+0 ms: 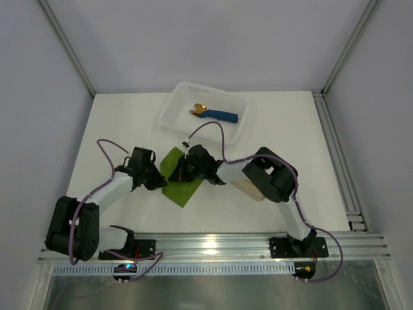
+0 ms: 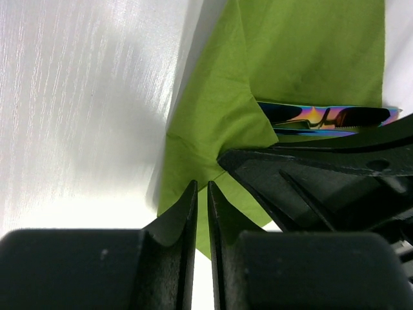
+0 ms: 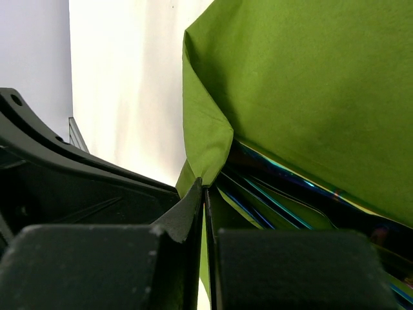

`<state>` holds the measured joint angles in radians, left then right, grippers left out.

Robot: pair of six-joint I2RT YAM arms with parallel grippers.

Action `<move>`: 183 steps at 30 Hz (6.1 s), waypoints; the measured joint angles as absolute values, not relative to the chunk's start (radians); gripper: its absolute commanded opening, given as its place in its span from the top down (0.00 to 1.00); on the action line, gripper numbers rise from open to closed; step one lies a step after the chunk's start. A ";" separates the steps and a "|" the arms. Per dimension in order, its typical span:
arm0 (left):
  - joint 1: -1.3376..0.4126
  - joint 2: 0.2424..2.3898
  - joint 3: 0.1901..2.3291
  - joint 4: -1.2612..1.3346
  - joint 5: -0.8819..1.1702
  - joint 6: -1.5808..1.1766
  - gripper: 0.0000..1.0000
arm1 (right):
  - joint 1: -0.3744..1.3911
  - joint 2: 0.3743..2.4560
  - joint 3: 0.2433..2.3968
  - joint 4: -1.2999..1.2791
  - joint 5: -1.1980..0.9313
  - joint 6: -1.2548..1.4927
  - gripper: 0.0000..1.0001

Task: Place the utensils on the paper napkin and roll it up
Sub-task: Roll the napkin at the center of the board.

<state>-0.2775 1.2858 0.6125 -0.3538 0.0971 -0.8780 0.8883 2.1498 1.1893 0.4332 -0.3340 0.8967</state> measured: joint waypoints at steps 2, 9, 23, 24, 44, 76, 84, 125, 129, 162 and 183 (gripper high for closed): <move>-0.278 1.297 0.608 -0.348 0.097 -0.878 0.89 | 0.888 2.150 1.189 0.433 -0.332 0.897 0.96; -0.278 1.301 0.584 -0.336 0.097 -0.878 0.90 | 0.888 2.150 1.189 0.432 -0.324 0.892 0.96; -0.278 1.293 0.565 -0.332 0.089 -0.878 0.89 | 0.886 2.150 1.189 0.418 -0.316 0.865 0.96; -0.278 1.293 0.562 -0.332 0.089 -0.878 0.89 | 0.885 2.150 1.189 0.418 -0.316 0.865 0.96; -0.278 1.287 0.540 -0.306 0.094 -0.882 0.91 | 0.873 2.067 1.255 0.218 -0.284 0.658 0.70; -0.278 1.283 0.542 -0.322 0.091 -0.888 0.91 | 0.822 2.313 1.504 0.313 -0.676 0.702 0.96; -0.278 1.283 0.543 -0.324 0.091 -0.888 0.91 | 0.820 2.370 1.564 0.301 -0.678 0.695 0.96; -0.278 1.283 0.548 -0.334 0.091 -0.889 0.92 | 0.785 2.463 1.730 0.178 -0.643 0.601 0.93; -0.278 1.283 0.548 -0.334 0.091 -0.891 0.92 | 0.785 2.463 1.730 0.179 -0.653 0.576 0.94; -0.278 1.283 0.550 -0.338 0.098 -0.891 0.92 | 0.804 2.463 1.718 0.188 -0.690 0.579 0.94; -0.278 1.279 0.549 -0.340 0.098 -0.895 0.92 | 0.795 2.365 1.700 0.053 -0.611 0.546 0.85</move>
